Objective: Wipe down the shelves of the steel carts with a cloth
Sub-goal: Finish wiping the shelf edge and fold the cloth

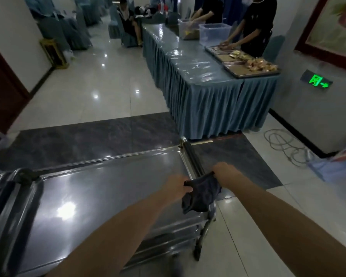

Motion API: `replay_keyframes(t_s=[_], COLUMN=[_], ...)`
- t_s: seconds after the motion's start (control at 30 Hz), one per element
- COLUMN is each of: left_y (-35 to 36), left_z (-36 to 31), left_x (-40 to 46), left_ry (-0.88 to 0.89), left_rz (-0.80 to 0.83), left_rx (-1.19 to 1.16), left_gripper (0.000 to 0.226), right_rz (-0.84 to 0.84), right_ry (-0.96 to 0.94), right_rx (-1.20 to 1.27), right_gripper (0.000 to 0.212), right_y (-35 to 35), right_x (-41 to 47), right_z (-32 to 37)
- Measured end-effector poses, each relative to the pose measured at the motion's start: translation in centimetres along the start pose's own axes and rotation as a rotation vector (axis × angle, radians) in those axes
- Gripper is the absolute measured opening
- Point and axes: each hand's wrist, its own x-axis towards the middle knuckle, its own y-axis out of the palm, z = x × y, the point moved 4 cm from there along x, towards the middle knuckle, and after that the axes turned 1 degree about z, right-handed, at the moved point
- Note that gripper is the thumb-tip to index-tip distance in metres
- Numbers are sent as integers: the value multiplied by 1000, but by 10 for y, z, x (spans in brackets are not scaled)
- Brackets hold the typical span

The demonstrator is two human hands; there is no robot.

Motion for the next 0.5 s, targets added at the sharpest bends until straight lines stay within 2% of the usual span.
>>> replay_keyframes(t_s=[0.07, 0.2, 0.33, 0.5], left_y=[-5, -14, -9, 2], left_z=[1, 16, 41, 67], left_x=[35, 109, 165, 219], left_ry=[13, 16, -4, -95], left_rz=[22, 23, 58, -5], left_rx=[23, 95, 93, -77], left_gripper=[9, 19, 26, 24], right_rz=[56, 141, 297, 268], right_ry=[28, 71, 80, 80], right_rx=[-30, -56, -67, -32], right_gripper=[23, 25, 25, 23], right_y=[-5, -6, 11, 31], right_x=[38, 115, 183, 243], right_z=[-7, -20, -27, -44])
